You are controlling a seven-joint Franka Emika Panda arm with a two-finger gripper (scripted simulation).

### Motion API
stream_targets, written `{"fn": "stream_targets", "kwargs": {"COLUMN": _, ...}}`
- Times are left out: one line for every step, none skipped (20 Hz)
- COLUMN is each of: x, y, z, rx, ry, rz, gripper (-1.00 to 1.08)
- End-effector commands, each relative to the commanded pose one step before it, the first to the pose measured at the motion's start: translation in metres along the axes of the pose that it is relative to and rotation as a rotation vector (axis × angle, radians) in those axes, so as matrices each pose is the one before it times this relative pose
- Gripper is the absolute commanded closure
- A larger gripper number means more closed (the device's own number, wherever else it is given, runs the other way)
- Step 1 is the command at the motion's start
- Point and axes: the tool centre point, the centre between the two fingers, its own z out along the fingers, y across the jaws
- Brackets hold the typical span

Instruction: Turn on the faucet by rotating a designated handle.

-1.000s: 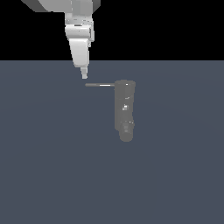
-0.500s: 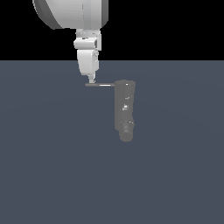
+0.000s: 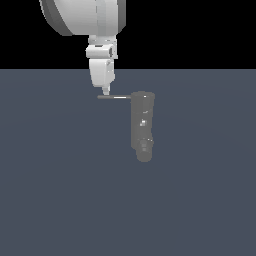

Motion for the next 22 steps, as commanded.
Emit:
{"fn": "stream_targets", "kwargs": {"x": 0.00022, "y": 0.00541, "z": -0.00017, "rx": 0.00029, "ry": -0.00008, "rz": 0.00030, "gripper": 1.08}}
{"fn": "stream_targets", "kwargs": {"x": 0.00001, "y": 0.00275, "z": 0.00002, "rx": 0.00000, "ry": 0.00000, "rz": 0.00000, "gripper": 1.08}}
{"fn": "stream_targets", "kwargs": {"x": 0.00001, "y": 0.00277, "z": 0.00002, "rx": 0.00000, "ry": 0.00000, "rz": 0.00000, "gripper": 1.08}}
{"fn": "stream_targets", "kwargs": {"x": 0.00033, "y": 0.00274, "z": -0.00001, "rx": 0.00002, "ry": -0.00009, "rz": 0.00048, "gripper": 1.08}}
{"fn": "stream_targets", "kwargs": {"x": 0.00001, "y": 0.00280, "z": 0.00002, "rx": 0.00000, "ry": 0.00000, "rz": 0.00000, "gripper": 1.08}}
{"fn": "stream_targets", "kwargs": {"x": 0.00001, "y": 0.00282, "z": 0.00002, "rx": 0.00000, "ry": 0.00000, "rz": 0.00000, "gripper": 1.08}}
{"fn": "stream_targets", "kwargs": {"x": 0.00033, "y": 0.00279, "z": -0.00001, "rx": 0.00003, "ry": -0.00009, "rz": 0.00048, "gripper": 1.08}}
{"fn": "stream_targets", "kwargs": {"x": 0.00001, "y": 0.00285, "z": 0.00001, "rx": 0.00000, "ry": 0.00000, "rz": 0.00000, "gripper": 1.08}}
{"fn": "stream_targets", "kwargs": {"x": 0.00001, "y": 0.00287, "z": 0.00001, "rx": 0.00000, "ry": 0.00000, "rz": 0.00000, "gripper": 1.08}}
{"fn": "stream_targets", "kwargs": {"x": 0.00002, "y": 0.00288, "z": 0.00001, "rx": 0.00000, "ry": 0.00000, "rz": 0.00000, "gripper": 1.08}}
{"fn": "stream_targets", "kwargs": {"x": 0.00032, "y": 0.00285, "z": -0.00001, "rx": 0.00003, "ry": -0.00010, "rz": 0.00048, "gripper": 1.08}}
{"fn": "stream_targets", "kwargs": {"x": 0.00002, "y": 0.00291, "z": 0.00001, "rx": 0.00000, "ry": 0.00000, "rz": 0.00000, "gripper": 1.08}}
{"fn": "stream_targets", "kwargs": {"x": 0.00002, "y": 0.00293, "z": 0.00001, "rx": 0.00000, "ry": 0.00000, "rz": 0.00000, "gripper": 1.08}}
{"fn": "stream_targets", "kwargs": {"x": 0.00032, "y": 0.00290, "z": -0.00001, "rx": 0.00003, "ry": -0.00010, "rz": 0.00048, "gripper": 1.08}}
{"fn": "stream_targets", "kwargs": {"x": 0.00002, "y": 0.00295, "z": 0.00001, "rx": 0.00000, "ry": 0.00000, "rz": 0.00000, "gripper": 1.08}}
{"fn": "stream_targets", "kwargs": {"x": 0.00002, "y": 0.00297, "z": 0.00001, "rx": 0.00000, "ry": 0.00000, "rz": 0.00000, "gripper": 1.08}}
{"fn": "stream_targets", "kwargs": {"x": 0.00032, "y": 0.00294, "z": -0.00002, "rx": 0.00003, "ry": -0.00011, "rz": 0.00047, "gripper": 1.08}}
{"fn": "stream_targets", "kwargs": {"x": 0.00002, "y": 0.00299, "z": 0.00001, "rx": 0.00000, "ry": 0.00000, "rz": 0.00000, "gripper": 1.08}}
{"fn": "stream_targets", "kwargs": {"x": 0.00002, "y": 0.00301, "z": 0.00001, "rx": 0.00000, "ry": 0.00000, "rz": 0.00000, "gripper": 1.08}}
{"fn": "stream_targets", "kwargs": {"x": 0.00031, "y": 0.00297, "z": -0.00002, "rx": 0.00003, "ry": -0.00012, "rz": 0.00047, "gripper": 1.08}}
{"fn": "stream_targets", "kwargs": {"x": 0.00002, "y": 0.00303, "z": 0.00001, "rx": 0.00000, "ry": 0.00000, "rz": 0.00000, "gripper": 1.08}}
{"fn": "stream_targets", "kwargs": {"x": 0.00002, "y": 0.00304, "z": 0.00001, "rx": 0.00000, "ry": 0.00000, "rz": 0.00000, "gripper": 1.08}}
